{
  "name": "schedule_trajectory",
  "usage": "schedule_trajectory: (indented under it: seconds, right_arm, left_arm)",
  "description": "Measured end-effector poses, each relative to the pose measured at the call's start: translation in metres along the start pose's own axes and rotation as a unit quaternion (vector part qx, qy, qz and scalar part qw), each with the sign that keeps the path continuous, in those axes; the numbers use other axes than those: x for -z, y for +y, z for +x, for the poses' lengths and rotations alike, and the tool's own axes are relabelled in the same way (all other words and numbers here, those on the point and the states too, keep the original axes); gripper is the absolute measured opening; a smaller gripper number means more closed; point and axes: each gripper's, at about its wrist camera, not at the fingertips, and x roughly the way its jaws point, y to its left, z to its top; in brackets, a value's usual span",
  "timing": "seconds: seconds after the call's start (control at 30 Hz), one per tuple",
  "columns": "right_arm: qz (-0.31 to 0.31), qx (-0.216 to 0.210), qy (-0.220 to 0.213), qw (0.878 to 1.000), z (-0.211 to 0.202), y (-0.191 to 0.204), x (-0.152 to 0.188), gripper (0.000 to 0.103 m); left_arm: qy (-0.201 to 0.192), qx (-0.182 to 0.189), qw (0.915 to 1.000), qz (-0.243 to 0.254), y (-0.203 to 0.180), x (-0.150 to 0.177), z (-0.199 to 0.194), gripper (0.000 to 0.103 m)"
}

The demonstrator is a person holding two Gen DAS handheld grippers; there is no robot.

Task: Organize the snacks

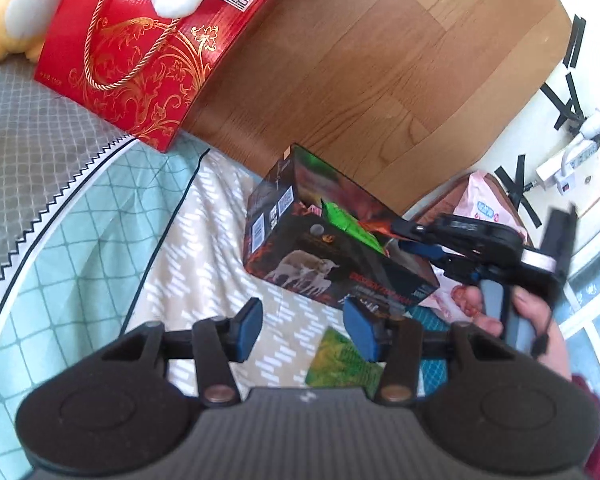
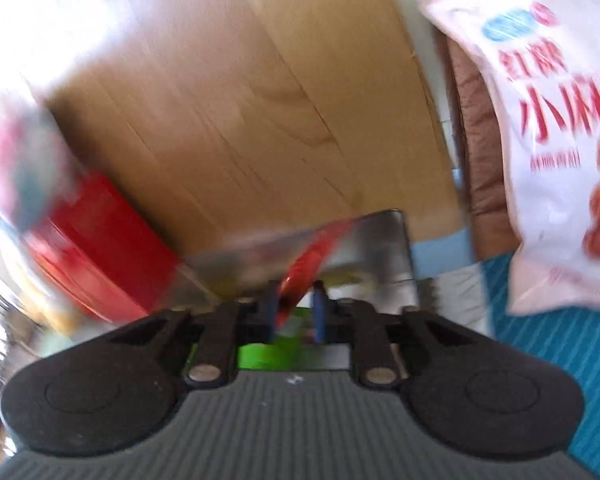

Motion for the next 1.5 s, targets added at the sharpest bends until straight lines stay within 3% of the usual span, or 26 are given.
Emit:
schedule_trajectory:
  seconds: [0.1, 0.17, 0.4, 0.47, 0.63, 0.8, 0.97, 1.07, 1.17, 1.3, 1.5]
  right_arm:
    - [-0.085, 0.054, -0.006, 0.995, -0.004, 0.013, 0.006, 0.046]
    - [-0.106, 0.064, -0.019, 0.992, -0.018, 0.015, 0.013, 0.051]
    - [-0.124, 0.034, -0.028, 0.991, -0.07, 0.005, 0.048, 0.055]
    - [-0.103, -0.002, -0.029, 0.994, -0.086, 0.003, 0.06, 0.055]
    - [-0.062, -0.095, 0.029, 0.993, -0.112, -0.008, 0.124, 0.054]
    - [-0.07, -0.145, 0.046, 0.986, -0.13, -0.001, 0.189, 0.054]
    - [-0.096, -0.178, 0.076, 0.976, -0.125, 0.035, 0.22, 0.049]
    - [-0.129, -0.216, 0.083, 0.964, -0.129, 0.054, 0.222, 0.049]
    - [-0.164, -0.192, 0.035, 0.967, -0.142, 0.048, 0.202, 0.048]
    - [-0.098, -0.147, 0.001, 0.984, -0.133, 0.005, 0.166, 0.049]
    - [-0.029, -0.119, -0.002, 0.992, -0.093, -0.031, 0.145, 0.048]
  left_arm:
    - [-0.003, -0.009, 0.9998, 0.015, 0.0, 0.006, -0.004, 0.048]
    - [0.001, -0.012, 0.9998, 0.018, 0.0, 0.011, -0.006, 0.048]
    - [0.028, -0.008, 0.999, 0.035, -0.006, 0.035, -0.017, 0.048]
    - [0.031, 0.001, 0.9985, 0.046, -0.008, 0.043, -0.027, 0.048]
    - [0.053, 0.011, 0.9966, 0.063, -0.002, 0.068, -0.051, 0.048]
    - [0.067, 0.02, 0.9956, 0.062, 0.008, 0.085, -0.066, 0.048]
    - [0.105, 0.026, 0.9915, 0.071, 0.003, 0.094, -0.054, 0.045]
    - [0.093, 0.018, 0.9916, 0.088, -0.003, 0.085, -0.056, 0.045]
    - [0.066, 0.012, 0.9937, 0.089, -0.008, 0.059, -0.058, 0.048]
    - [0.065, 0.019, 0.9925, 0.102, -0.025, 0.032, -0.03, 0.048]
    - [0.108, 0.018, 0.9907, 0.081, -0.03, 0.021, 0.046, 0.048]
